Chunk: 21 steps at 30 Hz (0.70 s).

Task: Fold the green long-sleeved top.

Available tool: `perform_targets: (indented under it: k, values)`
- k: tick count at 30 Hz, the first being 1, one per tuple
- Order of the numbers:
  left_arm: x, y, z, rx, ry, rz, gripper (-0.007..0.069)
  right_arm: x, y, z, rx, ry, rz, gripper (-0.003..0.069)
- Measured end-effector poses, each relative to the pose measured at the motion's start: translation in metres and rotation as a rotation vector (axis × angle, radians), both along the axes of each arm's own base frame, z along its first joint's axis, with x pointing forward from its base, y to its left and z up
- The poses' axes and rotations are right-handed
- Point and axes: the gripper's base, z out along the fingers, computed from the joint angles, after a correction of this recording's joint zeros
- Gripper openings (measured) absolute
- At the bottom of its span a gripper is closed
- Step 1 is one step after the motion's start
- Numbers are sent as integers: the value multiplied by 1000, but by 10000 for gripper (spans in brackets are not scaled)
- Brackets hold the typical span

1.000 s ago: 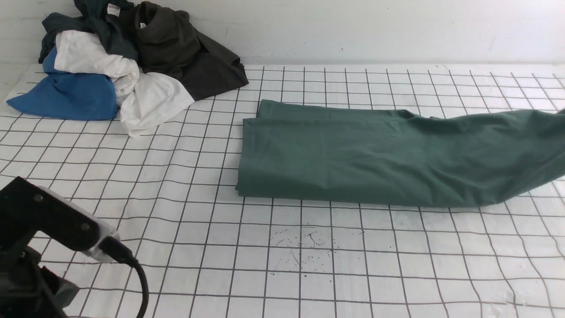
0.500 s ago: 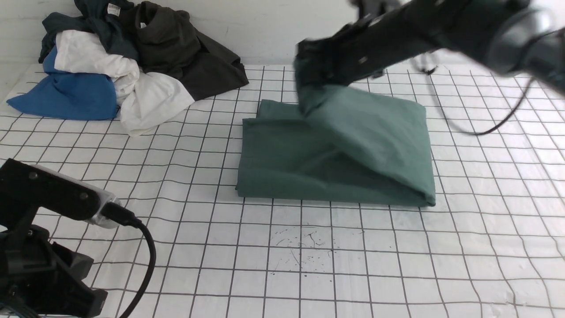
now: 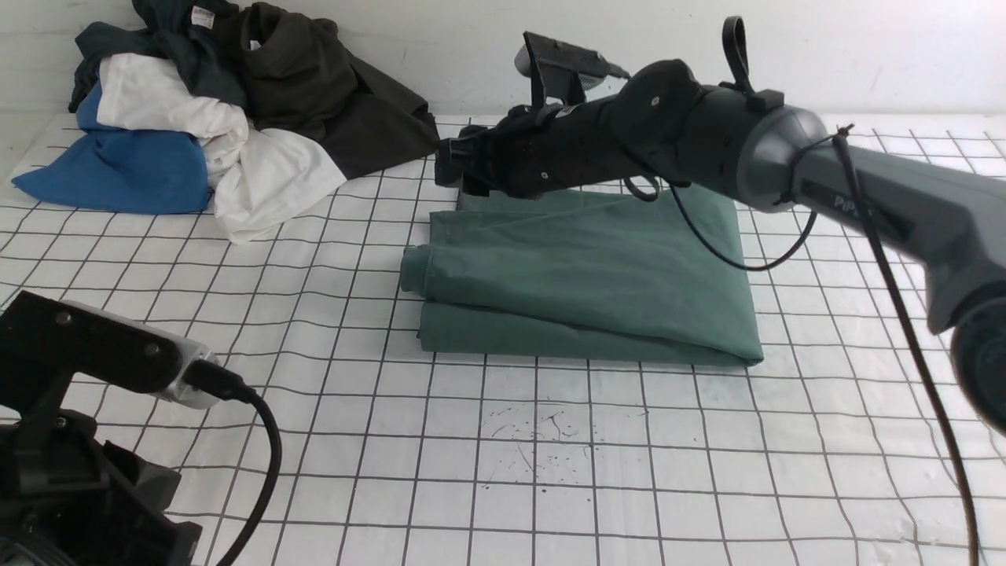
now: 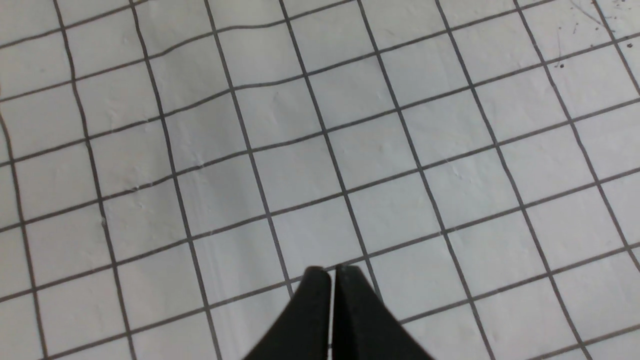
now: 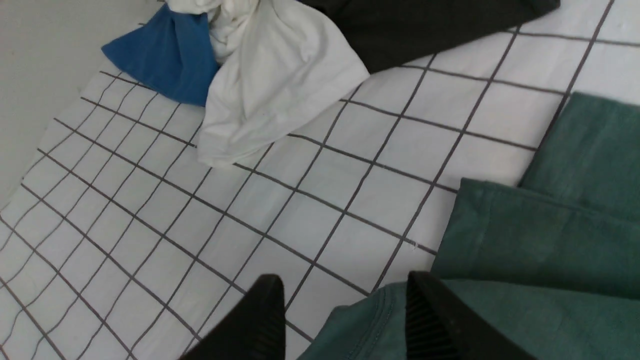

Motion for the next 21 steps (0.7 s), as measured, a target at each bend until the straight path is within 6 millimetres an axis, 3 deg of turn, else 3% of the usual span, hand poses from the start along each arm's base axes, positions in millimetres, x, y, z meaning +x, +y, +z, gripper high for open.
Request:
perform_targets:
  k: [5,9,12,14,17,21]
  values:
    - [-5,0,11,-34,-77,1,-8,-4,0,-3,-60,12,56,213]
    - [-23,5,37,-77,-307,-22,-8,-10,19,-53,-126,112,129,33]
    - [-39,9,45,-65,-428,-56,-8,-16,30,-78,-174,146,179,-1]
    - [-54,13,47,-42,-499,-87,-8,-20,33,-76,-215,134,225,-11]
    - [-78,20,45,-24,-624,-112,-8,-21,29,-39,-285,51,286,-11]
    - [-101,27,36,-48,-785,-96,-7,-31,12,61,-396,-141,295,-11]
